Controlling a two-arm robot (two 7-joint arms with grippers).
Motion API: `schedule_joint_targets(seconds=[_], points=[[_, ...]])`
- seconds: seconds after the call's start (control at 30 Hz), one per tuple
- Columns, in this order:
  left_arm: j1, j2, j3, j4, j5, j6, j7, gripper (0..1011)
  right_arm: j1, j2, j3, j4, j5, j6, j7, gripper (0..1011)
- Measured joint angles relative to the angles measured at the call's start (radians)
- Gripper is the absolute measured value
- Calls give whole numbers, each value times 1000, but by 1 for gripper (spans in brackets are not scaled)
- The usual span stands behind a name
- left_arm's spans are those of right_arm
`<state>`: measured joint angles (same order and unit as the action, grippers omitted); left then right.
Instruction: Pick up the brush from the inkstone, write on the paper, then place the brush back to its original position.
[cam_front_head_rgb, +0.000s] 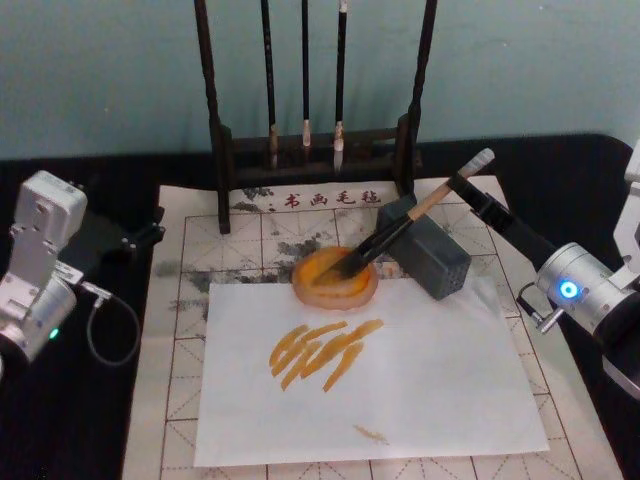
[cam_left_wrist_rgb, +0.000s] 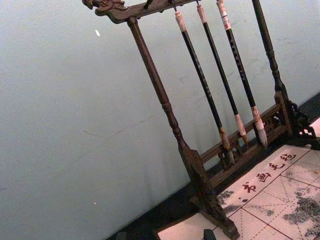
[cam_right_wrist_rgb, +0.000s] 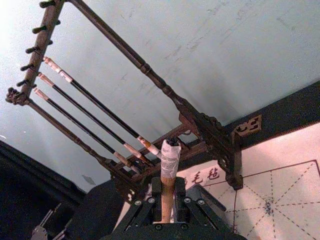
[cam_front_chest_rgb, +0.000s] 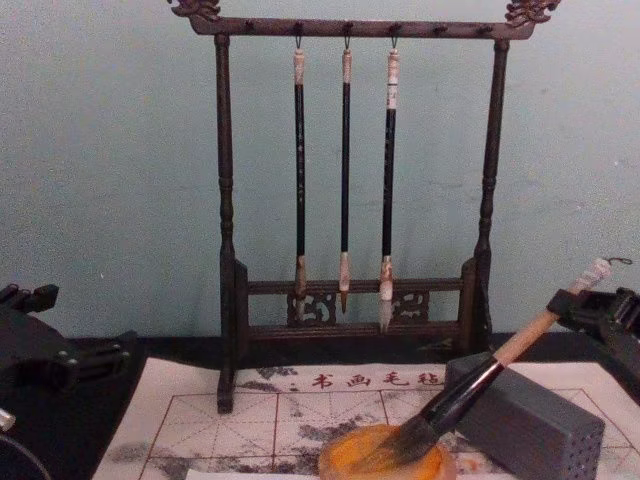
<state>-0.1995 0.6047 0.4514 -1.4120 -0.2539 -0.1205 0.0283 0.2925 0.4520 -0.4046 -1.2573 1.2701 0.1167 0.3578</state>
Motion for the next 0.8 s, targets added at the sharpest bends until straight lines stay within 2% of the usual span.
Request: schedule_joint_targets(seconds=[0.8], points=[[0, 0, 0, 0, 0, 0, 0, 1001, 5, 1, -2, 12, 5, 15, -6, 175]])
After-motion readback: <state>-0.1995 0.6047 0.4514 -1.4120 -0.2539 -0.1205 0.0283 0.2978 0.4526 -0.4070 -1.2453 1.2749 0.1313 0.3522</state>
